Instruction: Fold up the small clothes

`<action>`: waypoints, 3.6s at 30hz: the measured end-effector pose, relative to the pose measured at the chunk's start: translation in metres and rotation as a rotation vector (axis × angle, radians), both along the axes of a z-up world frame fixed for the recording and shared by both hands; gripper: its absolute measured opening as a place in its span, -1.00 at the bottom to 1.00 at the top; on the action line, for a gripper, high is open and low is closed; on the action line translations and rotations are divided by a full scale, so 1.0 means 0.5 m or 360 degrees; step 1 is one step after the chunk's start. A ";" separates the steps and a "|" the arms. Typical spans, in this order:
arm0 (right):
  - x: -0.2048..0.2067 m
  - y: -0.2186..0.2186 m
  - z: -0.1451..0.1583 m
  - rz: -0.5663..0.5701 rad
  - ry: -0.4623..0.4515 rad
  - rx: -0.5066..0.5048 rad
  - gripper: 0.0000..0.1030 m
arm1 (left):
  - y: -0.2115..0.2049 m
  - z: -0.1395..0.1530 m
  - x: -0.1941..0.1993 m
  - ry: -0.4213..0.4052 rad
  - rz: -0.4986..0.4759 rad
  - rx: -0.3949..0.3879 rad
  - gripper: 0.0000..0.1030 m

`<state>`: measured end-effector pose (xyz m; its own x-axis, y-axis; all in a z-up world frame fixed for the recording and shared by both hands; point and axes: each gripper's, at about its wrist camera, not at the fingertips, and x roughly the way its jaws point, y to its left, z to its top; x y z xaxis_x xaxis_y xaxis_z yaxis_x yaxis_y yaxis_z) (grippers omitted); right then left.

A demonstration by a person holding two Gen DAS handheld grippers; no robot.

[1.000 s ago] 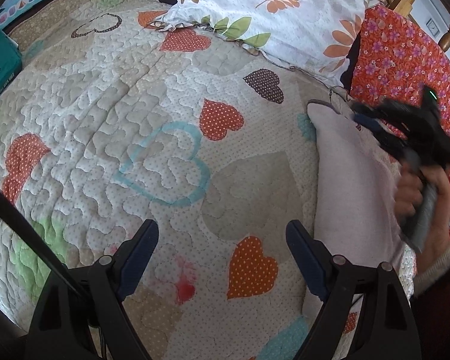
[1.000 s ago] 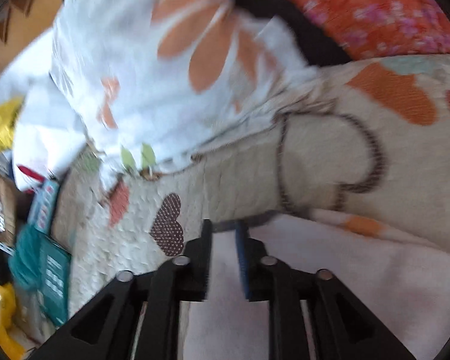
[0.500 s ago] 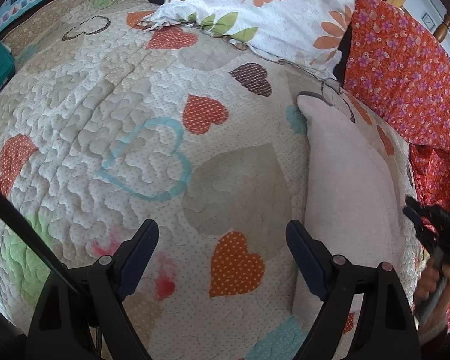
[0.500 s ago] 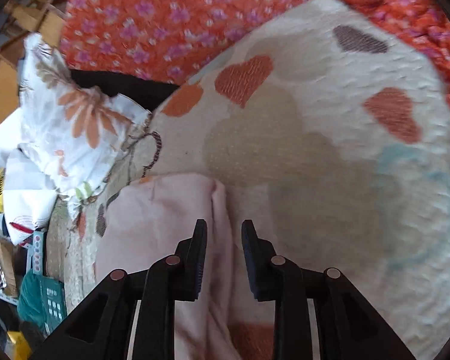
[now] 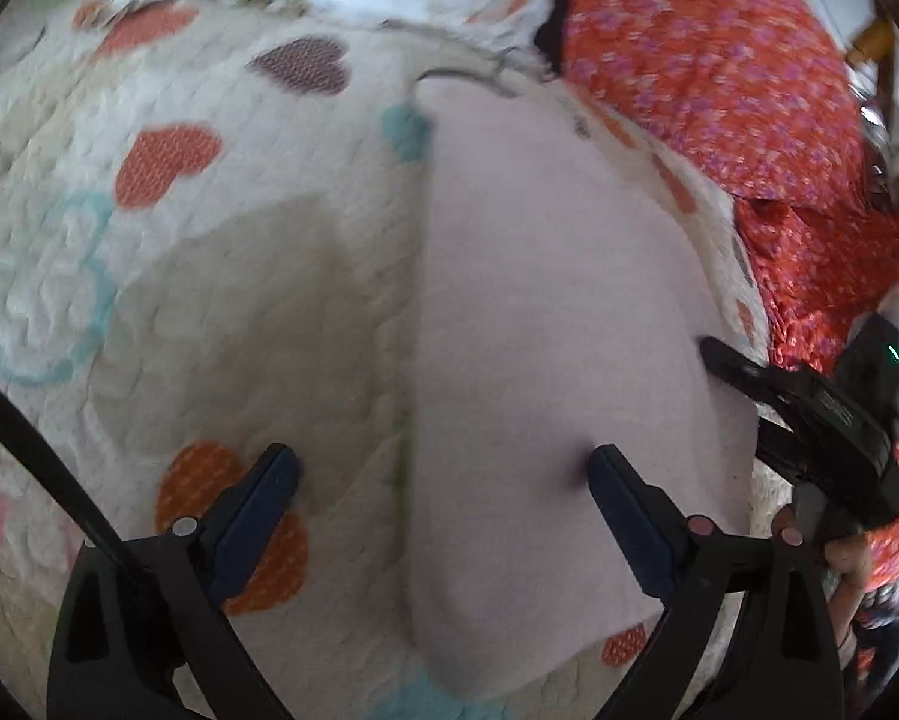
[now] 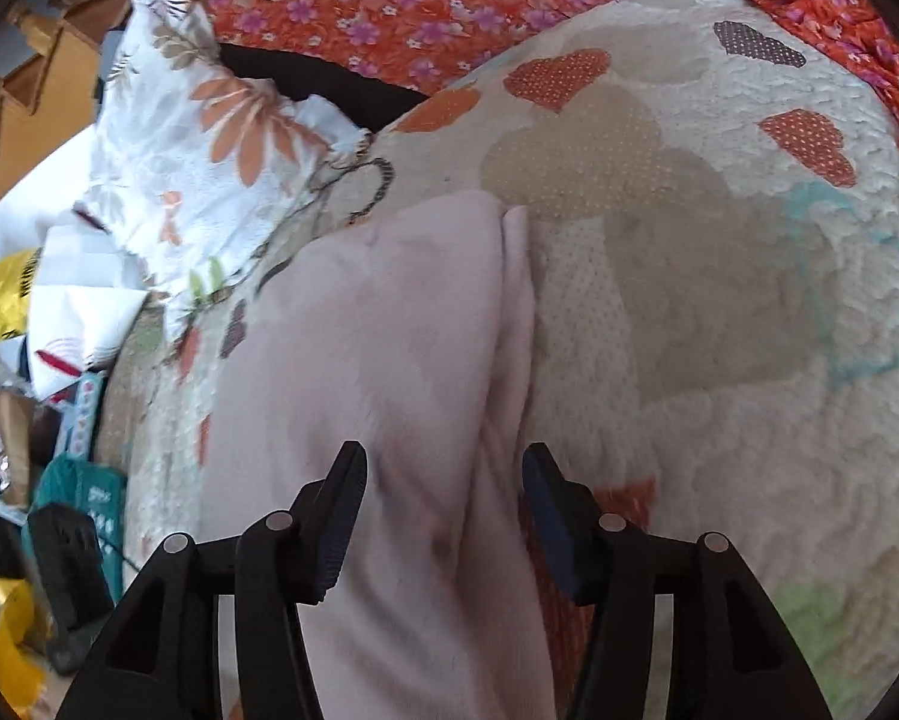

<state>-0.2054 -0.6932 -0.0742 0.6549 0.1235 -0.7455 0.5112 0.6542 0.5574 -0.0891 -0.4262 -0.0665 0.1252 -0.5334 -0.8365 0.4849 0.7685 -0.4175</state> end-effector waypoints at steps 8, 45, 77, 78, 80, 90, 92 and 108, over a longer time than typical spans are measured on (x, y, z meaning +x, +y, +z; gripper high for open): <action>0.001 -0.001 -0.016 -0.0036 -0.0199 0.0367 -0.41 | 0.020 0.053 -0.021 0.0083 -0.0038 -0.0065 -0.66; -0.110 0.345 0.051 0.0299 0.0202 -0.0716 -0.34 | 0.233 0.306 -0.147 -0.1476 0.0439 0.0087 1.00; -0.287 0.347 0.047 -0.0046 0.0184 -0.1023 0.27 | 0.172 0.114 -0.298 -0.0745 0.0216 0.0535 1.00; -0.286 0.347 0.046 -0.0045 0.0189 -0.1019 0.28 | 0.174 0.101 -0.292 -0.0712 0.0221 0.0550 1.00; -0.284 0.346 0.040 -0.0041 0.0201 -0.1006 0.29 | 0.177 0.081 -0.283 -0.0665 0.0230 0.0564 1.00; -0.267 0.352 0.013 -0.0011 0.0265 -0.0994 0.32 | 0.196 -0.013 -0.246 -0.0399 0.0229 0.0621 1.00; -0.264 0.353 0.007 -0.0001 0.0274 -0.0989 0.33 | 0.202 -0.017 -0.243 -0.0376 0.0247 0.0590 1.00; -0.253 0.362 -0.003 0.0011 0.0287 -0.1017 0.36 | 0.210 -0.020 -0.240 -0.0337 0.0245 0.0532 1.00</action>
